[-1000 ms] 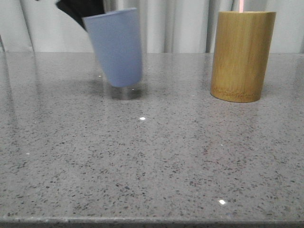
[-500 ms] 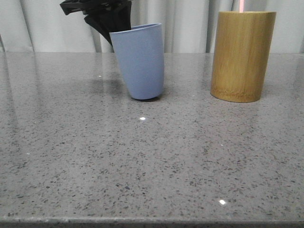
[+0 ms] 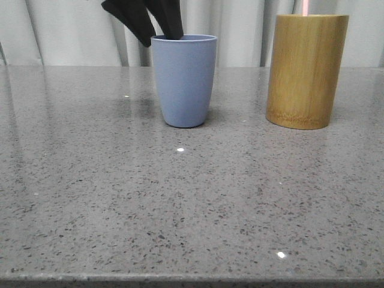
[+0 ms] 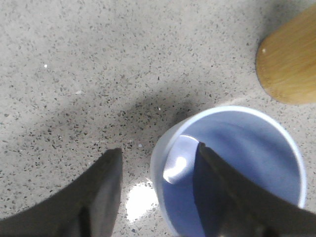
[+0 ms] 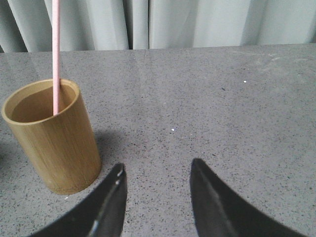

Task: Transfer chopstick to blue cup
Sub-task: 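Open the left gripper and raise it away from the blue cup, then lower the right gripper into the bamboo cup and grasp the pink stick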

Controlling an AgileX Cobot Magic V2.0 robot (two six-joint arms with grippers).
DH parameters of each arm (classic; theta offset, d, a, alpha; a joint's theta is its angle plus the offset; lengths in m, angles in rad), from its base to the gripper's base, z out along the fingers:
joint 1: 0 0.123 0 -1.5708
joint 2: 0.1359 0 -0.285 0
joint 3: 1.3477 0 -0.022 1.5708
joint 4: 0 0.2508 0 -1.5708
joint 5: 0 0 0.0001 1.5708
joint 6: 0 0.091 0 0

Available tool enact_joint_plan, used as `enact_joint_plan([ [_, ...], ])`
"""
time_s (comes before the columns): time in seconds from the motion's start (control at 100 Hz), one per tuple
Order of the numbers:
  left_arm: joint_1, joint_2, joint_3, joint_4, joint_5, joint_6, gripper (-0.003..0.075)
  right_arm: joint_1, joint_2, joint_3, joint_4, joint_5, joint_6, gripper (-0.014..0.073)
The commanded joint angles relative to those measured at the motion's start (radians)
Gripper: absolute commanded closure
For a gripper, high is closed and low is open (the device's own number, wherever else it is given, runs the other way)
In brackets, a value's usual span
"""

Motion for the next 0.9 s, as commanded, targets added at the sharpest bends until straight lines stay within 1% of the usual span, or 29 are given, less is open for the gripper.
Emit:
enact_joint_plan([
  [0.0,-0.006,-0.061,-0.041,-0.026,-0.02,-0.012,0.0383,-0.006,0.01,-0.037,0.001,-0.075,-0.002,0.0263],
  [0.1,0.004,-0.09,-0.041,-0.01,-0.023,-0.024,0.0383,0.0,0.01,-0.037,0.001,-0.067,-0.002,0.0263],
  [0.19,0.025,-0.123,-0.039,0.05,-0.02,-0.072,0.0388,0.007,0.01,-0.037,0.001,-0.066,-0.002,0.0263],
  [0.34,0.08,-0.211,0.012,0.099,-0.026,-0.089,0.043,0.007,0.01,-0.039,0.001,-0.062,-0.002,0.0263],
  [0.52,0.164,-0.38,0.196,0.099,-0.105,-0.095,0.0479,0.007,0.01,-0.039,0.001,-0.059,-0.002,0.0263],
  [0.73,0.262,-0.598,0.445,0.107,-0.198,-0.095,0.0479,0.007,0.02,-0.04,0.001,-0.059,-0.002,0.0263],
  [0.89,0.312,-0.759,0.616,0.118,-0.253,-0.095,0.0479,0.023,0.054,-0.06,0.005,-0.035,-0.002,0.0263],
])
